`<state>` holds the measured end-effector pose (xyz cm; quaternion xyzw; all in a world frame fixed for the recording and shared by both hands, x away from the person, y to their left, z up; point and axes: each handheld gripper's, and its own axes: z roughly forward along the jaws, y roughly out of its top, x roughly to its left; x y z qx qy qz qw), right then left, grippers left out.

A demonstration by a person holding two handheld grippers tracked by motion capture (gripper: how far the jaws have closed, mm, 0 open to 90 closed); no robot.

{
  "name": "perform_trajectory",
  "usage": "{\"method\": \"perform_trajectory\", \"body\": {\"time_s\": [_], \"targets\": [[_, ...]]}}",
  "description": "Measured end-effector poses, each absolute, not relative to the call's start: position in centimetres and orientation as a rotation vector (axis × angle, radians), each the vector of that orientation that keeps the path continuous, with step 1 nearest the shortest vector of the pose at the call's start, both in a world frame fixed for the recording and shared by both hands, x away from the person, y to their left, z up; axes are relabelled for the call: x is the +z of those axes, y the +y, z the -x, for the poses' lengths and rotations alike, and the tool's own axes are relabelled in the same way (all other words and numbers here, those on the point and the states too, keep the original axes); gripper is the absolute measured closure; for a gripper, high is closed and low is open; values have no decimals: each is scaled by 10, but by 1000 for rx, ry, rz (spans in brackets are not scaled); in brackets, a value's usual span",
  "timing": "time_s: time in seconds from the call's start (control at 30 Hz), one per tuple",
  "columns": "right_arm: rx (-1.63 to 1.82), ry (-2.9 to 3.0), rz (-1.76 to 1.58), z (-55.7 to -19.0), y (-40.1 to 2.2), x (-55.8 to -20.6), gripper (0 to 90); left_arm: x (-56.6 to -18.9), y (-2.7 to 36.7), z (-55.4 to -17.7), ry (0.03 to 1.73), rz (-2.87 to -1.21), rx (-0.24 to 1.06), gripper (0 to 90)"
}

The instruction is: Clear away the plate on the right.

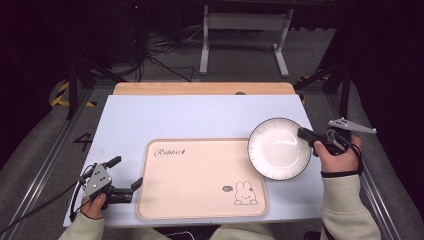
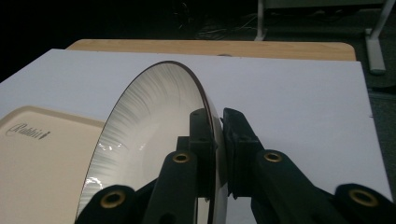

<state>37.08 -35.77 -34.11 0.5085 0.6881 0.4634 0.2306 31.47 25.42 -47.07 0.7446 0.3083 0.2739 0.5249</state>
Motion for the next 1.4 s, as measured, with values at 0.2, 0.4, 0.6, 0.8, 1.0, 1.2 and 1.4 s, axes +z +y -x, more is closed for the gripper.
{"method": "perform_trajectory", "body": {"time_s": [0.2,0.4,0.6,0.8,1.0,1.2,1.4], "targets": [[1298,1923,-1390,-374,-340,-338,838,-471,254,-315,737,-1784,655,3],[1329,1957,-1357,-378,-323,-334,837,-471,254,-315,735,-1783,654,3],[1355,2006,-1324,-384,-300,-330,837,-471,254,-315,733,-1786,654,3],[1377,2033,-1299,-389,-284,-328,836,-471,254,-315,731,-1784,653,3],[1392,2060,-1285,-393,-270,-328,836,-471,254,-315,731,-1785,653,3],[1419,2082,-1279,-398,-256,-329,835,-470,254,-315,731,-1790,651,3],[1449,2107,-1265,-404,-242,-331,835,-471,254,-315,730,-1787,651,3]]}}
